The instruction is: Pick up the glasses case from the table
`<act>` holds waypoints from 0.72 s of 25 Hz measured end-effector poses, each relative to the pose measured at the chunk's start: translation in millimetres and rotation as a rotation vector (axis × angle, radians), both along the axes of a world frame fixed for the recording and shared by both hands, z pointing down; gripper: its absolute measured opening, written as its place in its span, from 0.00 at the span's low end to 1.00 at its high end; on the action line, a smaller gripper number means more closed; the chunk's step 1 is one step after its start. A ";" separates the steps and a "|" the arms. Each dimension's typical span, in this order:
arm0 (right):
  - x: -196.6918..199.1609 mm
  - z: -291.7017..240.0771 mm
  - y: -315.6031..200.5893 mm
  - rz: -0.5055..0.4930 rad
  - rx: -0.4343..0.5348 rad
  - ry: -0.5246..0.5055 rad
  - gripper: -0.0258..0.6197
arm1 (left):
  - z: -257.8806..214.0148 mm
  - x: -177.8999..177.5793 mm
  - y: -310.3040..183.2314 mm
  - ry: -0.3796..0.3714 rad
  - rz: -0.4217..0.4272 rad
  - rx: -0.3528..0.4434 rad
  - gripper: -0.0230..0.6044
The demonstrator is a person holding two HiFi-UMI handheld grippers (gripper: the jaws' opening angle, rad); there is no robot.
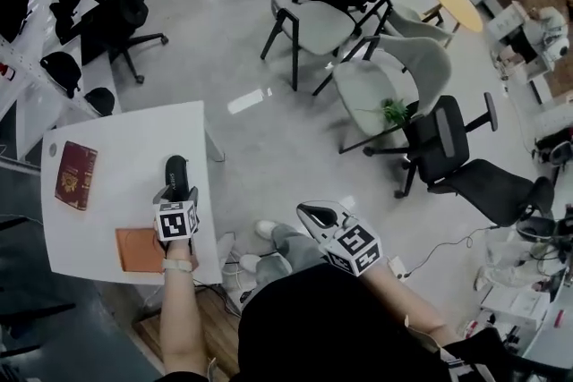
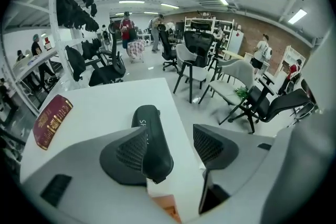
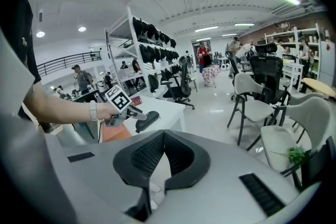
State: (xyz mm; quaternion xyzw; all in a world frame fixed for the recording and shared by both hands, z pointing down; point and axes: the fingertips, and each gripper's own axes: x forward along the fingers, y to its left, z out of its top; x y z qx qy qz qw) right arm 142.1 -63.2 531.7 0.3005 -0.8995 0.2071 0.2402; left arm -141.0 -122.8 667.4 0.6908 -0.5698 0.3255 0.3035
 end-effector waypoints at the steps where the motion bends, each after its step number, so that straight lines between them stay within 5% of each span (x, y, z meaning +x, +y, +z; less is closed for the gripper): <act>1: 5.8 1.1 0.9 0.014 -0.004 0.000 0.08 | 6.2 -0.6 -4.3 -0.007 -0.001 -0.011 0.49; 7: 31.2 3.8 1.0 0.070 -0.012 0.007 0.08 | 44.9 -14.5 -26.1 -0.109 -0.028 -0.051 0.59; 18: 57.7 9.4 4.2 0.112 -0.037 0.011 0.08 | 79.6 -52.8 -29.1 -0.231 -0.150 -0.130 0.60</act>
